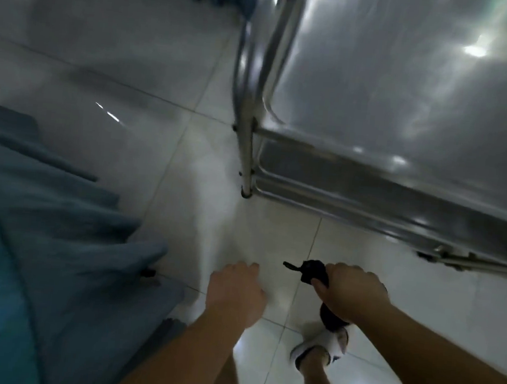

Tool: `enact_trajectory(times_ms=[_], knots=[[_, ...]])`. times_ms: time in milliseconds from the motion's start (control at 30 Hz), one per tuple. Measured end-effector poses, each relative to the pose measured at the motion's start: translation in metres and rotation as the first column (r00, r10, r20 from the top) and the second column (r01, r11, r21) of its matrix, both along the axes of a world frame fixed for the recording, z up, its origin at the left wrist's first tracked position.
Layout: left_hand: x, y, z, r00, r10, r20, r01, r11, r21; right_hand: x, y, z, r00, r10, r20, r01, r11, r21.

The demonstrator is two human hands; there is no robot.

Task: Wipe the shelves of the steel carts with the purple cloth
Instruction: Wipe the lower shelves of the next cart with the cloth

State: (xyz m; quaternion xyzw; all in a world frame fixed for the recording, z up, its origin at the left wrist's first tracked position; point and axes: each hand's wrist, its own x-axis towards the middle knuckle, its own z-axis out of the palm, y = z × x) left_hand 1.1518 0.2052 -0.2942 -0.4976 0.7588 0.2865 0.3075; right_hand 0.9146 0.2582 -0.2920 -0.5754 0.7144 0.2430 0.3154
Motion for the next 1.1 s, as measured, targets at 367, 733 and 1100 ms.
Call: enact_trajectory(times_ms=[367,733,1100], knots=[[0.102,-0.107,0.230,0.991,0.112,-0.071,-0.123,0.979,-0.164,0.130,-0.136,0.214,0.991,0.127,-0.047,-0.134,0.967,-0.217],[0.158,-0.234,0.306,0.934,0.331,-0.131,-0.356,0.863,-0.357,0.201,-0.297,0.312,0.960,0.281,0.015,-0.239,0.842,-0.484],[0.132,-0.391,0.374,0.911,0.368,-0.185,-0.411,0.795,-0.447,0.158,-0.469,0.361,0.970,0.242,0.000,-0.204,0.817,-0.540]])
